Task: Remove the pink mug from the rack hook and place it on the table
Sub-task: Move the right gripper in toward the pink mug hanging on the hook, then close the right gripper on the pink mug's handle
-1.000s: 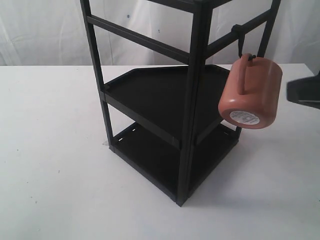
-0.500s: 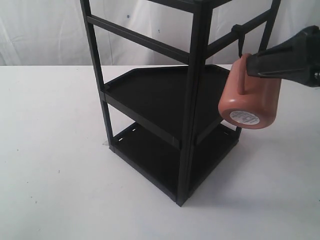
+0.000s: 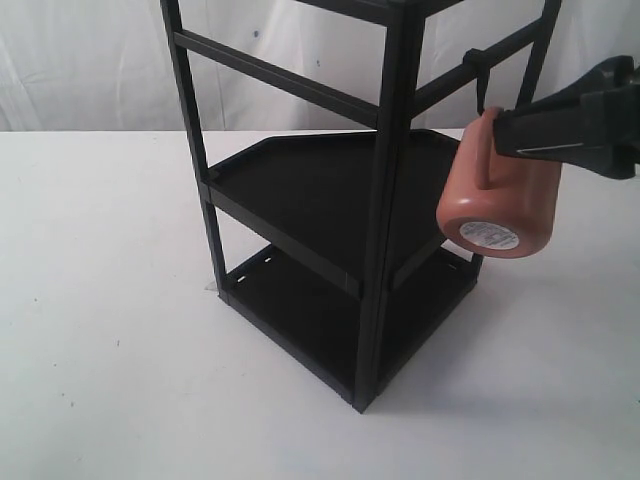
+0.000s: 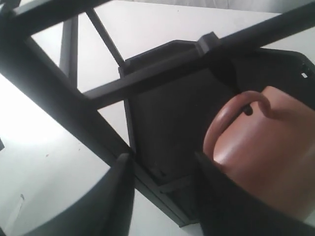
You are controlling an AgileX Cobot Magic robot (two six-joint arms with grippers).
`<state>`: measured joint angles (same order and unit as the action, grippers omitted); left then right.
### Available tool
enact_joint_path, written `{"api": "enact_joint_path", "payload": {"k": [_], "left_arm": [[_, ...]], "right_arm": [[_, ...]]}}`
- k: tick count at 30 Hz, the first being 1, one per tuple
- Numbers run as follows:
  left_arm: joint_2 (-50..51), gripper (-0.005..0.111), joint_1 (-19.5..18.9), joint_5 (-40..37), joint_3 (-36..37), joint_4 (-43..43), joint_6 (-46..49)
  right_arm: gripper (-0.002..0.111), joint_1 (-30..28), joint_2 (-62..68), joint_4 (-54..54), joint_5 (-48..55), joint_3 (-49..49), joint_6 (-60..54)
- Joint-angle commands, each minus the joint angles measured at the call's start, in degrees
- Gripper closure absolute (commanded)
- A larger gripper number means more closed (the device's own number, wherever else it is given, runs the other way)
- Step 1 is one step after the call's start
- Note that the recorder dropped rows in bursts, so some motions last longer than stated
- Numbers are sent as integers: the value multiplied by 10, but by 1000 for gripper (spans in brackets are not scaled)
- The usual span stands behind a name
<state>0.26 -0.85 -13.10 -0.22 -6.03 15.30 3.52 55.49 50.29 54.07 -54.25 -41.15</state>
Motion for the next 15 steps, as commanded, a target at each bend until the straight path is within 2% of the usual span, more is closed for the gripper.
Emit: {"api": "enact_joint_path", "payload": {"k": [1,15], "left_arm": [[-3,107,-2,2,2,-2,0],[-3,107,-2,2,2,-2,0]], "right_arm": [[69,1,13,1,-12,-5,4],[69,1,99,17,-38,-5,9]]}}
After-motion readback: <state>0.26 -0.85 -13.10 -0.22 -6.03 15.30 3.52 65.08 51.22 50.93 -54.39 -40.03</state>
